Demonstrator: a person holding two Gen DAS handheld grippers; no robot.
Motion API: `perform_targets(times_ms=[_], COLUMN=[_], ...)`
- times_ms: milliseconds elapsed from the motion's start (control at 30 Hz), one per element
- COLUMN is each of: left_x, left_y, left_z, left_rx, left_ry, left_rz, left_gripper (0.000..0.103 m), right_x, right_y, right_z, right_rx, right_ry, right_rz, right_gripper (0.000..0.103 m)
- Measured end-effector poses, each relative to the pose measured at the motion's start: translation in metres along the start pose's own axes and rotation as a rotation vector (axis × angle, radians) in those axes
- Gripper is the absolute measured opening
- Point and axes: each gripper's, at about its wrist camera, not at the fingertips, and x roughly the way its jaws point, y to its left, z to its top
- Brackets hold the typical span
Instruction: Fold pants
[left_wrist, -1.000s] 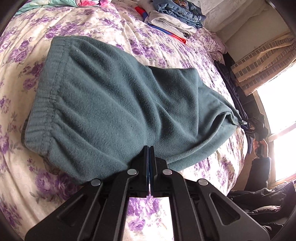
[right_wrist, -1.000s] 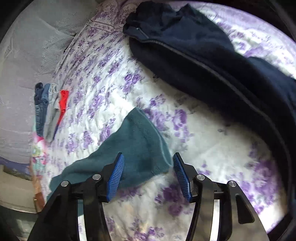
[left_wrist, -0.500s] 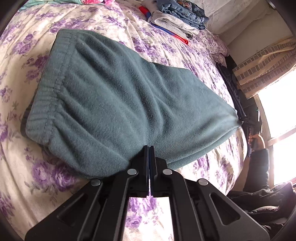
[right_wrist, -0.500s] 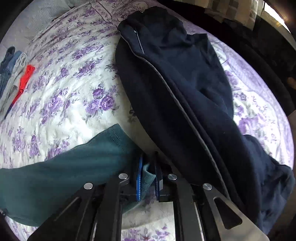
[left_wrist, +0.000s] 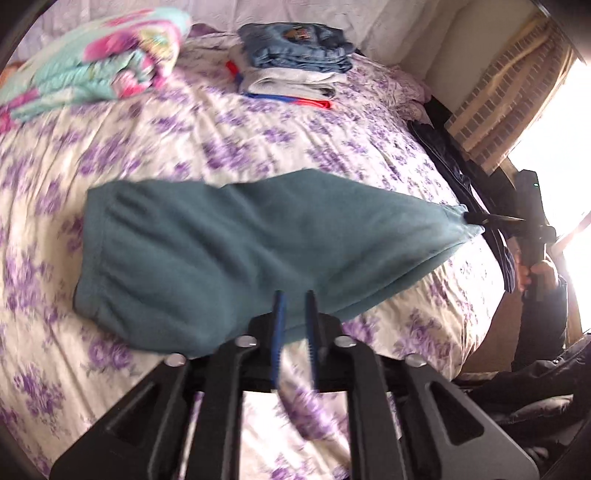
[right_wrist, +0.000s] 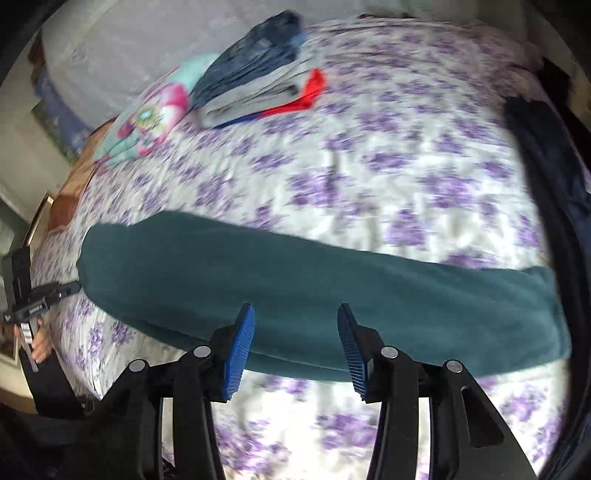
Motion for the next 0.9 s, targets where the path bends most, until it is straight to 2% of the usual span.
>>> perform_targets(times_ms=[33,67,133,200,233,267,300,400,533,667,733,833,900], left_x=[0.004,0.011,0.032,0.055,0.065,0.073,0.072,0.062,0.059,0.057,0.057,0.058,0.057], left_y=[-0.003,-0.006,-0.006,0.005,0.015,0.022,0.03,0.035,0.03,0.027,0.03,0.029,0.027], left_z=[0.007,0.011,0.017,0.015,0.011,0.006,0.001,-0.006,-0.018,-0.021,-0.02,-0.021,-0.021], left_rx=[0.005,0.002,0.001,-0.017,-0.034,-0.052,-0.065,-0.077,-0.061,-0.052,-0.057,-0.05,-0.042], left_ry=[0.003,0.009,0.05,0.1,0.127,0.145,0.118,0.079,0.059,0.05,0.052,0.052,0.052], left_rz=[0.007,0.011,0.025,0.055,0.081,0.085,0.058,0.011,0.026,0.023,0.012,0.012,0.018], left_gripper=[0.033,0.036,0.036,0.036,0.035,0.025,0.025,0.025,0.025,0.025,0.025,0.025,0.025], right_x=[0.017,0.034,0.064,0.064,0.062,0.058,0.054,0.048,0.066,0.099,0.118,0.139,0.146], right_y=[0.013,0.022,0.038,0.055,0.06,0.062,0.063,0.077,0.11,0.141,0.143,0.145,0.144], right_z=[0.001,0.002,-0.003,-0.007,-0.007,-0.004,0.001,0.032,0.092,0.136,0.157,0.169,0.164], right_rx=[-0.027,-0.048,-0.087,-0.191,-0.208,-0.208,-0.2,-0.213,-0.244,-0.281,-0.287,-0.285,-0.269], right_ry=[0.034,0.076,0.163,0.178,0.202,0.217,0.226,0.181,0.129,0.119,0.13,0.148,0.195], right_rz=[-0.002,-0.003,-0.048,-0.117,-0.125,-0.118,-0.096,-0.025,0.08,0.069,0.038,0.002,0.048], right_gripper=[0.045,0.045,0.048,0.051,0.052,0.052,0.051,0.051,0.051,0.049,0.042,0.042,0.042])
